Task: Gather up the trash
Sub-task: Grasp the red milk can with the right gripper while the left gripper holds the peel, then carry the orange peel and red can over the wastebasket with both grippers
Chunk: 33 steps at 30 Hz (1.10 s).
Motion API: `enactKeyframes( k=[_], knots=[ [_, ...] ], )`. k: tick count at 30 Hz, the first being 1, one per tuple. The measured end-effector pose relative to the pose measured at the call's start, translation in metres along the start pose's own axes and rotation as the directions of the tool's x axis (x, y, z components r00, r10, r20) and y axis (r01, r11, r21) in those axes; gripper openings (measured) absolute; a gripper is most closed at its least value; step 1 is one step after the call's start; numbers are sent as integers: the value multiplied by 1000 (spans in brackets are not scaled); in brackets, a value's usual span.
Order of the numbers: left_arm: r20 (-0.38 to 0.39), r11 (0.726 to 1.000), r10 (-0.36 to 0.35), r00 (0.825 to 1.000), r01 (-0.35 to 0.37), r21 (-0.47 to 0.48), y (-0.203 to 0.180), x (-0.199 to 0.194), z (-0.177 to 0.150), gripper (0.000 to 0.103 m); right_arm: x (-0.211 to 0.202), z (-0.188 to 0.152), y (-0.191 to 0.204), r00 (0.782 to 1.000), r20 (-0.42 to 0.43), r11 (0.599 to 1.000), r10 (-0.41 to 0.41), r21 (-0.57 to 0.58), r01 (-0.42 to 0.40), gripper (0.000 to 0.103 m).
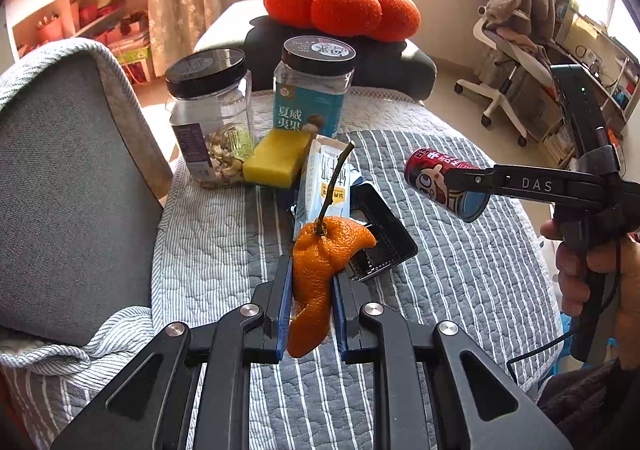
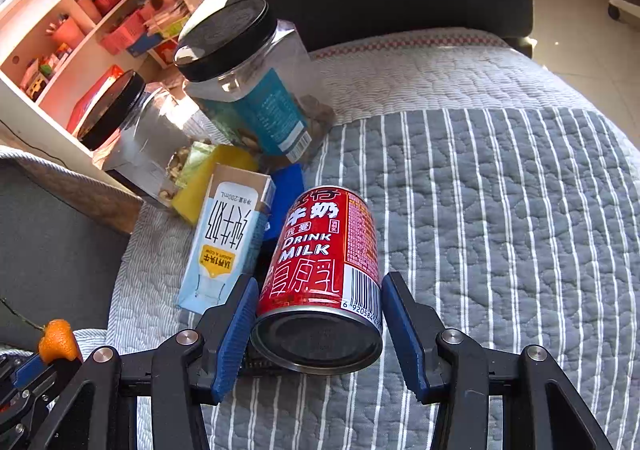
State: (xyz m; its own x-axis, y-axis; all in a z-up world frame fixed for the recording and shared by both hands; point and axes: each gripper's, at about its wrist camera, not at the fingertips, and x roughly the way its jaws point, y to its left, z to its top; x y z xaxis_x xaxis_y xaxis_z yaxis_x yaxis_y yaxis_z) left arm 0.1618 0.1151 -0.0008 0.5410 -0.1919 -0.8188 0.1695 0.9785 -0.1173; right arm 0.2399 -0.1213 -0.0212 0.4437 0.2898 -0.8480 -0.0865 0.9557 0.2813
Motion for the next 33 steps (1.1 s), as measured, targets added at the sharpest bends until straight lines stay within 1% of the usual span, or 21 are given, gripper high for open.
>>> enactKeyframes(
  k=[4, 12, 16, 21, 27, 33],
  knots=[
    [-4, 998, 1, 1000, 0, 65, -27, 3, -4, 19, -27, -17, -27, 999, 3, 999, -42, 15, 42, 55],
    [-14, 987, -22, 1000, 24, 157, -83, 8, -7, 19, -78, -46, -84, 992, 26, 989, -124, 79, 122, 56],
    [-13, 980, -34, 999, 36, 196, -112, 12, -5, 19, -99, -60, -112, 988, 44, 983, -145, 121, 139, 56],
    [-30, 971, -46, 998, 52, 234, -148, 24, -5, 19, -118, -73, -145, 983, 55, 971, -174, 175, 162, 56],
    [-38, 954, -82, 996, 89, 287, -196, 35, -3, 19, -142, -85, -183, 974, 69, 954, -217, 228, 196, 56],
    [-52, 929, -145, 988, 154, 337, -252, 45, -5, 19, -162, -101, -226, 963, 61, 923, -263, 305, 233, 56]
  ],
)
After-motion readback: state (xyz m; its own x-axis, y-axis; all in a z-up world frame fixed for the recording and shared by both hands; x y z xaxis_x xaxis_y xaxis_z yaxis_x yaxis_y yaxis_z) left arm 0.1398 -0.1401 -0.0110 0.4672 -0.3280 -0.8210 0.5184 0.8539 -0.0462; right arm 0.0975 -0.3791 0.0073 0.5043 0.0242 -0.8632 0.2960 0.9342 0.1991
